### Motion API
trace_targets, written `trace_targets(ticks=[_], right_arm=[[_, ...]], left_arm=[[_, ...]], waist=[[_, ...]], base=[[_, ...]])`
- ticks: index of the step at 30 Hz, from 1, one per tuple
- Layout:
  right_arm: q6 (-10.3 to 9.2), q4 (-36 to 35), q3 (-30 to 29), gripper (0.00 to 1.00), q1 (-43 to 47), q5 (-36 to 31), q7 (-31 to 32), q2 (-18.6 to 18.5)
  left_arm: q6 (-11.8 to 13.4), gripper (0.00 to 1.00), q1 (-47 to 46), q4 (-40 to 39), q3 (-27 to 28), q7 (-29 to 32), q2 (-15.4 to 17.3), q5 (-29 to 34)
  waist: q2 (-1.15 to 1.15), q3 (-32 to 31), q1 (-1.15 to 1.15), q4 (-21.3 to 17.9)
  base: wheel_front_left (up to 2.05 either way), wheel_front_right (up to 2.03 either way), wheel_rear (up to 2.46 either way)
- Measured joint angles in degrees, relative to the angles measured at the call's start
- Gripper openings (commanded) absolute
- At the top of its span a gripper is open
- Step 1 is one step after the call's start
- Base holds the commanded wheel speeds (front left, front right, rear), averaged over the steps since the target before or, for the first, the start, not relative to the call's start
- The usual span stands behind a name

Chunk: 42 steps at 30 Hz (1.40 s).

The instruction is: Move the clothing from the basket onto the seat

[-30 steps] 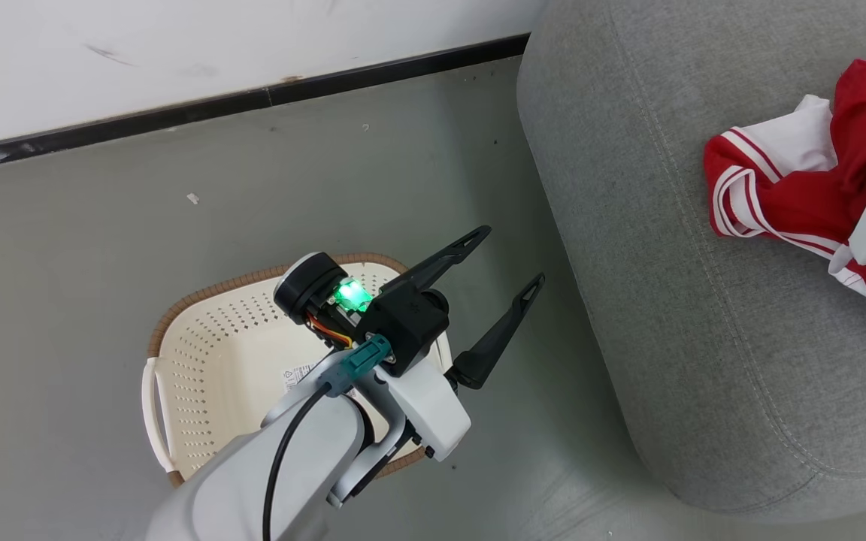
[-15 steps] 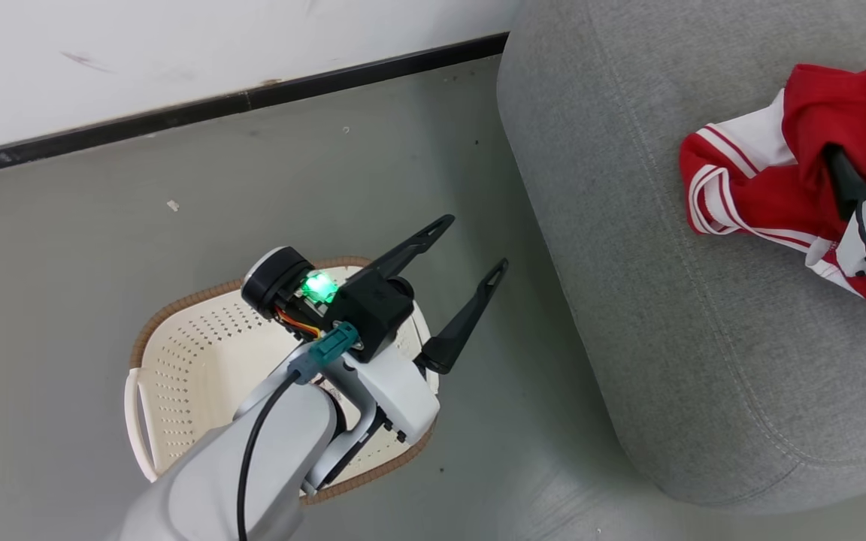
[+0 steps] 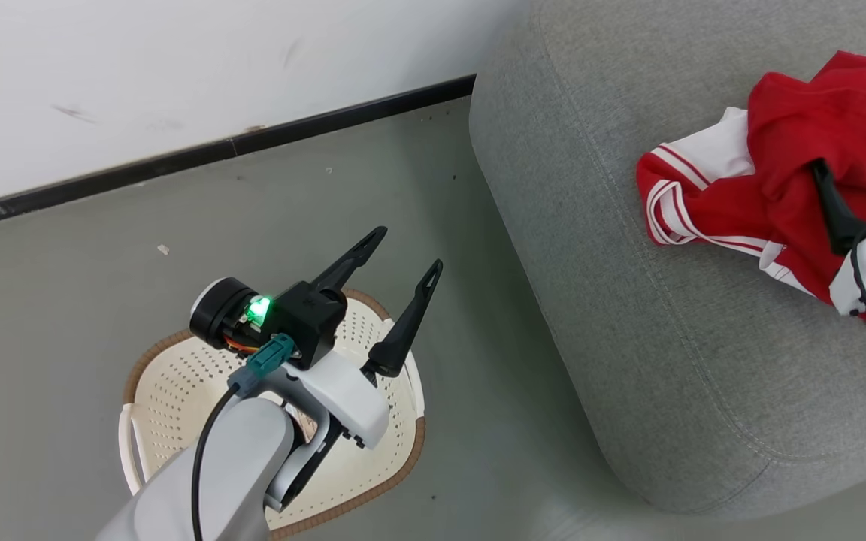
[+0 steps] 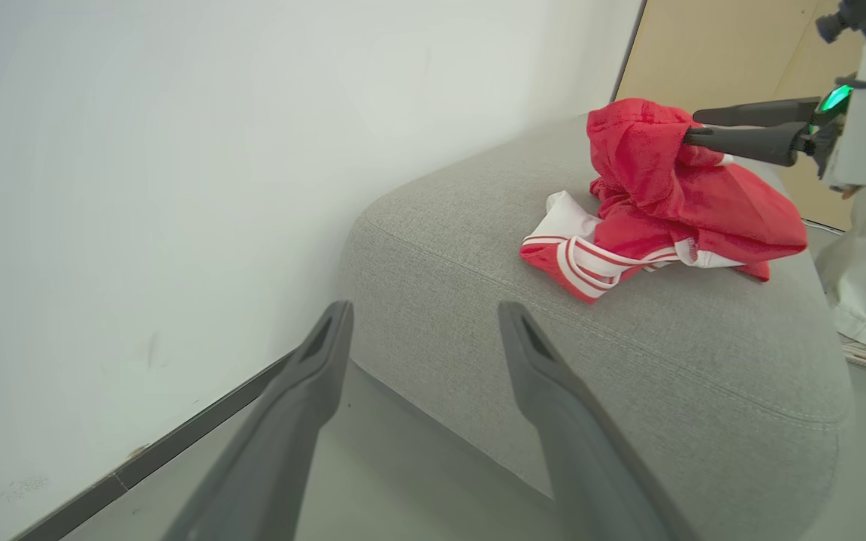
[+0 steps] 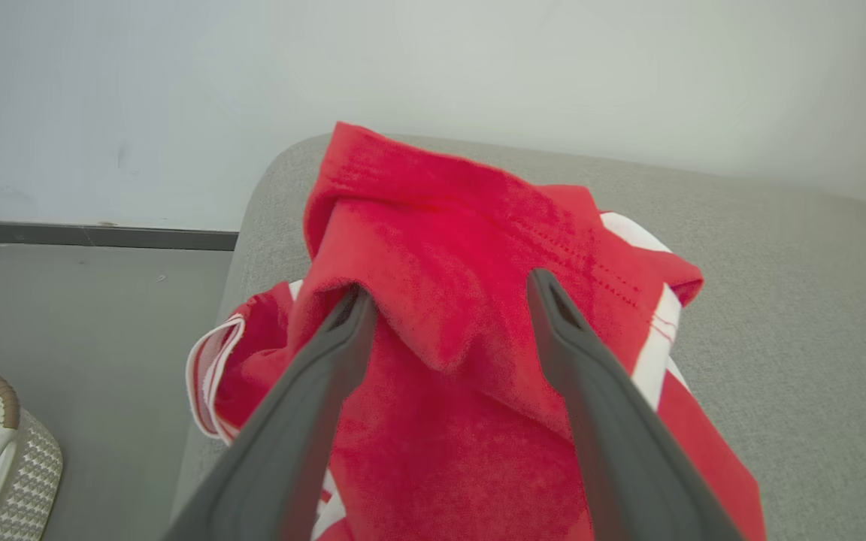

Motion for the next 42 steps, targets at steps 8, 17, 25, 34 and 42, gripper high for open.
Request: trace_targets(ticks=[8,17,25,34,42], right_arm=[[0.0,-3.5,-2.4,1.0,5.2,-1.4,0.0,-0.1],[0.0,-9.8,-4.4,1.0,8.2,-2.8,0.0,0.2],[0.0,-15.1,-4.4,1.0,10.0,-4.7,0.0,3.4],[0.0,-18.9,-4.4,1.0,12.6,-5.5,0.0,9.2],[-0.01,-20.3,-4.2,1.0,16.5,-7.0,0.0,12.6]], left_arm=[[1.1,1.0,2.8,0.5,1.8,-2.1,0.3,-1.4],[2.5,1.0,6.1,0.9,4.1,-4.4,0.7,-3.0],[5.5,1.0,9.7,2.1,8.0,-5.8,1.3,-4.3],[9.2,1.0,13.5,4.0,12.7,-6.3,3.0,-5.3],[11.7,1.0,16.9,5.0,15.9,-6.9,4.8,-5.8]], waist=[[0.0,-2.9,0.0,-0.4],[0.0,-6.2,0.0,0.2],[0.0,-9.3,0.0,1.8],[0.0,-12.0,0.0,4.2],[0.0,-14.3,0.0,6.4]], base=[[0.0,0.0,0.0],[0.0,0.0,0.0],[0.0,0.0,0.0],[0.0,0.0,0.0],[0.0,0.0,0.0]])
